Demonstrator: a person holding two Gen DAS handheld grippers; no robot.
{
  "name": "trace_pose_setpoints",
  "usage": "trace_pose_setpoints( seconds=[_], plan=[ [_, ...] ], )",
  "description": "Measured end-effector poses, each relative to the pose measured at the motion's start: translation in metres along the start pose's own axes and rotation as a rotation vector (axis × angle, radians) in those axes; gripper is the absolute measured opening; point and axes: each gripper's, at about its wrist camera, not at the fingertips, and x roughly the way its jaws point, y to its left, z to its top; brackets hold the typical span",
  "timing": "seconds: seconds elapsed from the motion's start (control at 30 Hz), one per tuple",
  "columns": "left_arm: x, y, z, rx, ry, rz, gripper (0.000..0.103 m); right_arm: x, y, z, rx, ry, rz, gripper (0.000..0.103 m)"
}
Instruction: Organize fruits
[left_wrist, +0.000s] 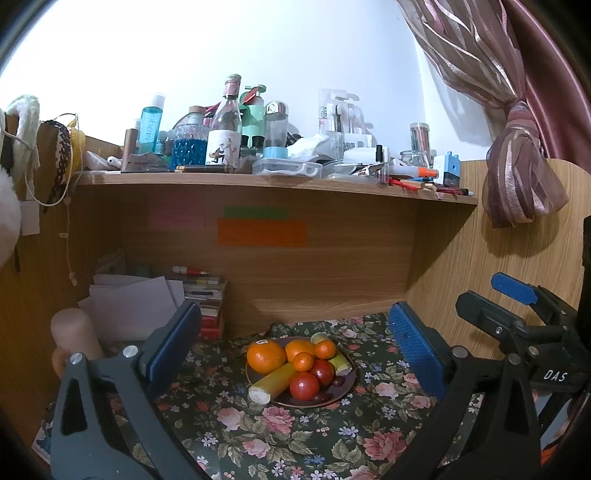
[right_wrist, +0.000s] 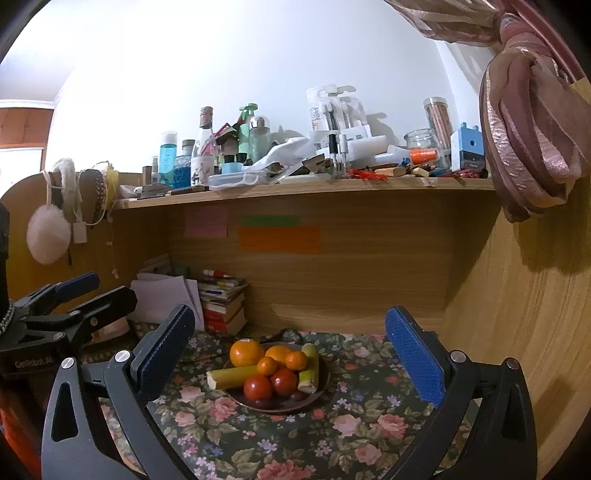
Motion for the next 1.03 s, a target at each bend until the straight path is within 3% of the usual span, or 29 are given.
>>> trace_pose_setpoints(
  seconds=[1.03],
  plan=[
    [0.0094, -0.0015, -0.0021, 0.000, 0.018, 0.011, 0.103, 0.0089, -0.0008, 0.0004, -0.001, 0.010, -0.008, 0.103]
  ],
)
